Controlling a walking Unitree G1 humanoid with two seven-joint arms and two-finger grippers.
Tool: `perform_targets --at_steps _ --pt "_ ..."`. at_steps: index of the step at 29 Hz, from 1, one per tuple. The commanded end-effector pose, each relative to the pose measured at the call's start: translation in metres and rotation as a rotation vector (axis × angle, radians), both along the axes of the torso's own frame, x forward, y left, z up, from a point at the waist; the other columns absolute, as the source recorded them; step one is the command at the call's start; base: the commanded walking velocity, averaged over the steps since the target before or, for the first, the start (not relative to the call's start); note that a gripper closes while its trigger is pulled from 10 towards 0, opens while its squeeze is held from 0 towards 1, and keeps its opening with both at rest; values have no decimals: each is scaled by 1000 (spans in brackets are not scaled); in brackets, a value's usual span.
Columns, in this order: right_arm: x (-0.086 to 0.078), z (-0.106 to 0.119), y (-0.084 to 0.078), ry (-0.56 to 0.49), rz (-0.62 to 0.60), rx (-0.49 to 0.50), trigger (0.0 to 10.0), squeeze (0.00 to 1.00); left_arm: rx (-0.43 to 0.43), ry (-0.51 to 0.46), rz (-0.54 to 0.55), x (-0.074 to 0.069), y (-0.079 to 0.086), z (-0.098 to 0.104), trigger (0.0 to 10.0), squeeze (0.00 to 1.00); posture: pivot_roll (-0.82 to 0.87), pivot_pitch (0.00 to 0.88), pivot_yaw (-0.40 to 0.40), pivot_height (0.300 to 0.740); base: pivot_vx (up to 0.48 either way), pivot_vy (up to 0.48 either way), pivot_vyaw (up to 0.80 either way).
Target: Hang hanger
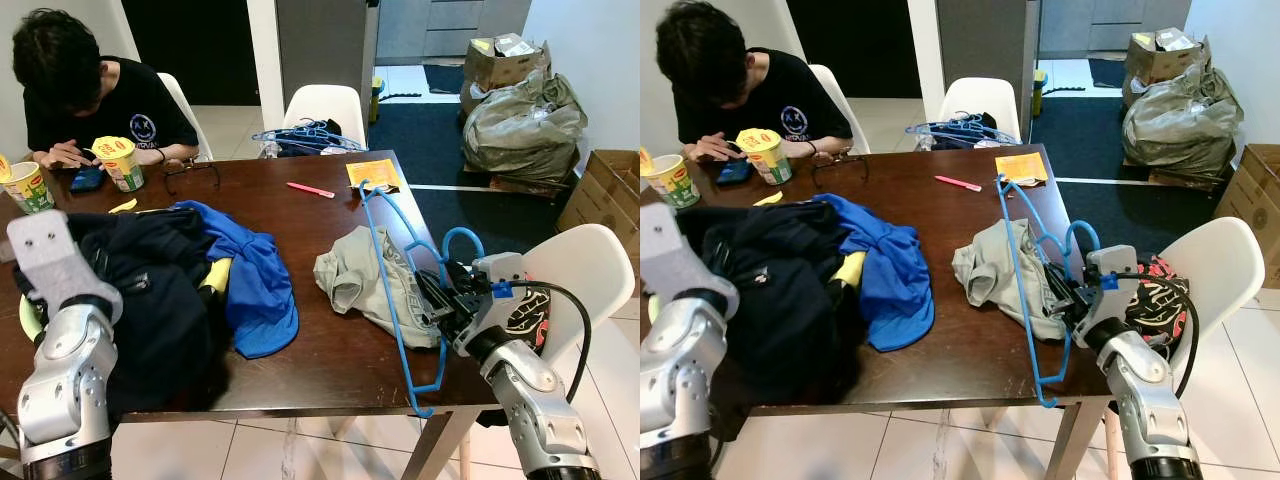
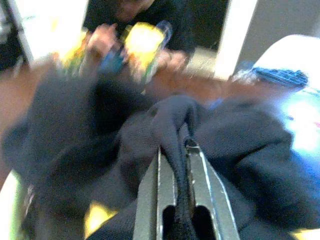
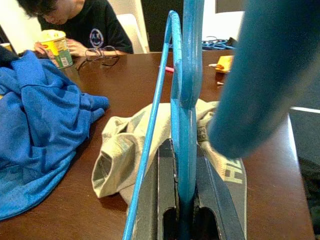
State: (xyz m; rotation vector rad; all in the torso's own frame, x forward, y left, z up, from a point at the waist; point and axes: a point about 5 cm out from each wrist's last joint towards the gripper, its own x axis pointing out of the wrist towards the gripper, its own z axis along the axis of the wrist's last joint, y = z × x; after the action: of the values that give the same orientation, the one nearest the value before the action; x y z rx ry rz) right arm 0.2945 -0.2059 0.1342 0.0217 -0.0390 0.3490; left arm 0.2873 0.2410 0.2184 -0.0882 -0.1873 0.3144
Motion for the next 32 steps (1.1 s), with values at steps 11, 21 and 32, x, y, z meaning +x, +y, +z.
perform_targets --at_steps 11,21,32 --pt "-1 -16 0 69 -9 -2 10000 0 268 -323 -559 -7 -92 78 0 0 -30 34 55 740 0 0 0" --pt "-1 -17 0 77 -2 10 10000 0 474 189 -979 -23 -137 -22 1961 0 -29 30 56 740 0 0 0" --pt "-1 -17 1 81 5 19 10000 0 641 484 -1142 -44 -130 -59 7059 0 -32 29 58 740 0 0 0"
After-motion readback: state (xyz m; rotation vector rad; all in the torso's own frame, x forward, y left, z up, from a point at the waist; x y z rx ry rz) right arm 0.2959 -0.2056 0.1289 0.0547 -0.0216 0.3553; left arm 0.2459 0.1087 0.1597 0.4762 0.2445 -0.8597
